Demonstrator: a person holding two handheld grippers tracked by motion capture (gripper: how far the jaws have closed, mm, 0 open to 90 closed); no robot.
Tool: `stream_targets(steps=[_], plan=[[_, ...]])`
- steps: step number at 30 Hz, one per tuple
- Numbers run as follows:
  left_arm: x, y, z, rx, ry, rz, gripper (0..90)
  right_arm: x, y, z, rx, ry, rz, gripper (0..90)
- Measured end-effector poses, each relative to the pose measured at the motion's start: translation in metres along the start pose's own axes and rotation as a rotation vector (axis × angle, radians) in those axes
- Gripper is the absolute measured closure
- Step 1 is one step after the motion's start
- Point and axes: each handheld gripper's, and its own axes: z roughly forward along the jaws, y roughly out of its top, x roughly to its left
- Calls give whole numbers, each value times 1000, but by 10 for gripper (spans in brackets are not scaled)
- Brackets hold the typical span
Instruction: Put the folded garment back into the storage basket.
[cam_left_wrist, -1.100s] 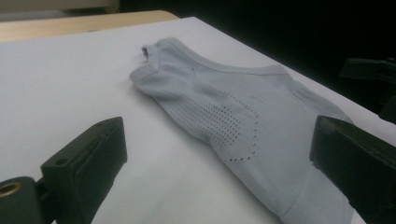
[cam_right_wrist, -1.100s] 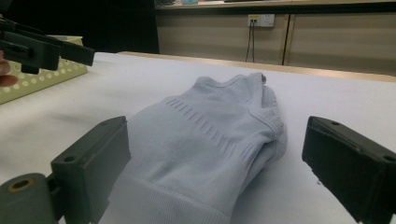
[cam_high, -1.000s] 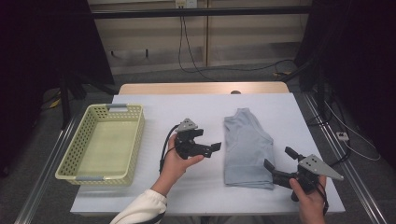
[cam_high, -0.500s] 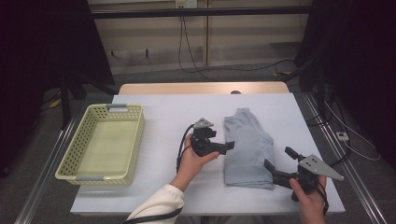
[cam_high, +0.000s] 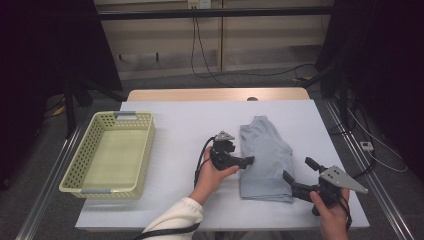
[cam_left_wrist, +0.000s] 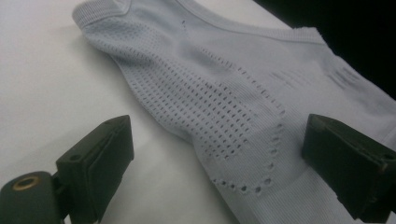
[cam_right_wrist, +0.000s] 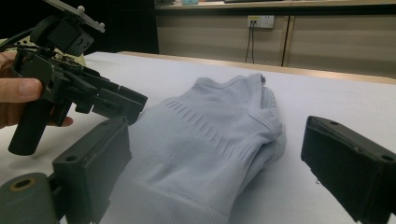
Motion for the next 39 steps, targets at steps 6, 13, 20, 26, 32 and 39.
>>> stream_targets(steps=[6,13,20,26,32,39], plan=[[-3,-3,7,38,8,19,139,0,0,0,0,3,0,87],[-7,-5,13,69,45,21,188,0,0,0,-2,7,0,88],[-11,-3,13,90,46,-8,288,-1,0,0,-2,4,-3,89],[-12,-2,13,124,3,-57,498,0,0,0,-1,0,-6,89],[-14,0,15,147,-7,-159,716,-1,0,0,0,-4,-11,89],[-7,4,1,167,-29,-211,768,-1,0,1,-4,-6,-11,89]])
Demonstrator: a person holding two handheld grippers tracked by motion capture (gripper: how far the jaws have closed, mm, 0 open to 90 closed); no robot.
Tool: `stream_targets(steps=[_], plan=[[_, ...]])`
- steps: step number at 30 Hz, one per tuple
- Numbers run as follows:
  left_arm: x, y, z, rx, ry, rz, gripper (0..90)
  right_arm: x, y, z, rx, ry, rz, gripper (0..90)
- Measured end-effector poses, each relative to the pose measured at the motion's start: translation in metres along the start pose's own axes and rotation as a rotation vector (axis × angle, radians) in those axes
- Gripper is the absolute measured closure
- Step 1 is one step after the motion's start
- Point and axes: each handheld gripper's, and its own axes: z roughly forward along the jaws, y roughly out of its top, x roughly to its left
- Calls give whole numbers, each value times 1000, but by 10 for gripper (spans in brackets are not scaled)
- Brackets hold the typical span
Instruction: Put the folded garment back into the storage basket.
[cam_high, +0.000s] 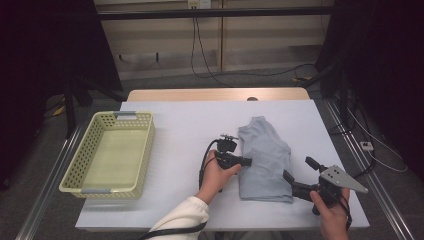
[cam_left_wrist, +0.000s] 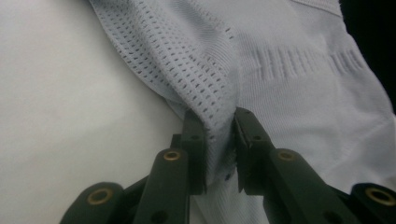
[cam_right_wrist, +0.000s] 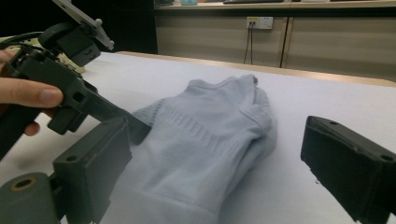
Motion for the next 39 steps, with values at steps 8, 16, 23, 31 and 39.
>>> stream_targets(steps=[8,16,23,31,39], plan=[[30,-2,-45,21,32,-26,766,-1,0,-1,2,-10,-1,89],[43,-7,-60,-72,77,-18,539,2,1,1,4,-7,-4,89],[48,-9,-57,-93,69,-50,347,1,0,1,8,-8,-12,89],[49,-14,-43,-100,52,-83,308,2,0,1,11,-8,-15,89],[40,-15,-23,-152,3,-118,500,1,0,0,9,-10,-12,89]])
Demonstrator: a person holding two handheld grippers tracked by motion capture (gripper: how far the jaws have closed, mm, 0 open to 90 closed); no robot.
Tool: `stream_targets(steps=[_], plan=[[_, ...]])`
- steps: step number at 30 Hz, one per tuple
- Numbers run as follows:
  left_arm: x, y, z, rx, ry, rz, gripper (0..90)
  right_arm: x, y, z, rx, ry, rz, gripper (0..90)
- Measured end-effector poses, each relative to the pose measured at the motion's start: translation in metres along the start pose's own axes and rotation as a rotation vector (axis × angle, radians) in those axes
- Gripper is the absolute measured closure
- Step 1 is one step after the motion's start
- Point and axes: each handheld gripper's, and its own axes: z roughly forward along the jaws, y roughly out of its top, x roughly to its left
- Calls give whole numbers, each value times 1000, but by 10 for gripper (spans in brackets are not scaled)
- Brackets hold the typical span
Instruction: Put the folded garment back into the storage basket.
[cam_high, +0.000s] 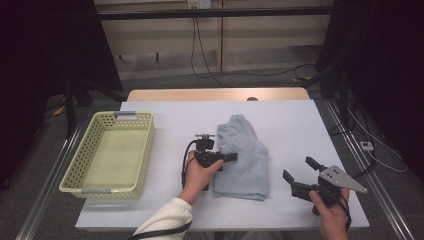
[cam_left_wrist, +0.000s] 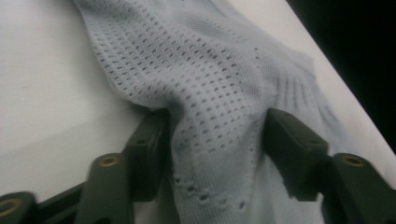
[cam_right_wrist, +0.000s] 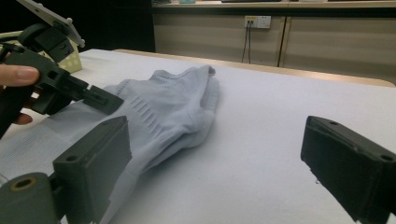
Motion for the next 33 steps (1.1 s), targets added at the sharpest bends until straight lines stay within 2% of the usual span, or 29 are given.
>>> stream_targets(steps=[3,5,8,13,15,20,33], plan=[[-2,1,3,-6,-7,1,659,0,0,0,0,-1,4,89],[-3,3,0,3,-8,5,697,0,0,-1,-2,1,2,89],[-5,8,-6,11,-17,16,711,-1,0,-1,-1,2,2,89],[-5,19,-23,32,17,56,718,-1,0,-1,-1,2,2,89],[-6,24,-29,43,37,96,719,0,0,0,0,2,-1,89],[-6,32,-46,39,91,159,721,0,0,0,-1,5,-1,89],[-5,50,-75,66,163,236,723,0,0,0,-2,5,-2,89]])
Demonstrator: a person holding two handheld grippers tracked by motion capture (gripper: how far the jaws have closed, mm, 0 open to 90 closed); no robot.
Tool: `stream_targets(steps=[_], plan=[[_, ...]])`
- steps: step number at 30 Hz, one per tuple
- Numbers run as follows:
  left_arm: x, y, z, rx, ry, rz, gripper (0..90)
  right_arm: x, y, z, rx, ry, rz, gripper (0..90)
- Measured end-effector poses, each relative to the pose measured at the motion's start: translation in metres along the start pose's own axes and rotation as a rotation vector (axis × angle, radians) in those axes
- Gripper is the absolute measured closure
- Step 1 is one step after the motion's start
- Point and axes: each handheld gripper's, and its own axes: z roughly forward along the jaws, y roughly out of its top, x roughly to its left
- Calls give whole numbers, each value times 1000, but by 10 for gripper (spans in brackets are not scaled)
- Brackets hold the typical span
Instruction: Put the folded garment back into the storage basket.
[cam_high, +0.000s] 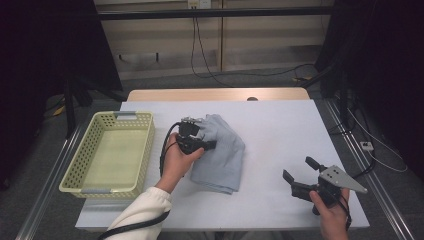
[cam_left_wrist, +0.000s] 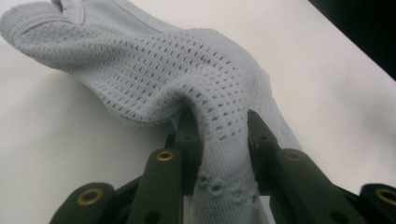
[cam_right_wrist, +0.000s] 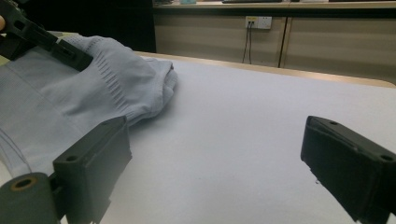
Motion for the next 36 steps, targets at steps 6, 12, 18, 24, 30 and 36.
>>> stream_targets(steps=[6,12,18,24,30,36], plan=[[4,4,-10,21,22,17,723,0,0,0,-1,2,-7,89],[8,8,-21,49,30,35,724,0,0,0,-1,2,-4,89],[11,14,-33,67,44,38,725,1,0,0,-1,1,-5,89],[13,19,-45,83,58,41,725,1,0,0,-1,-1,-1,89],[15,24,-55,90,81,54,726,2,0,0,-3,-3,-2,89],[18,29,-63,100,99,56,727,1,0,-1,-8,-6,2,89]])
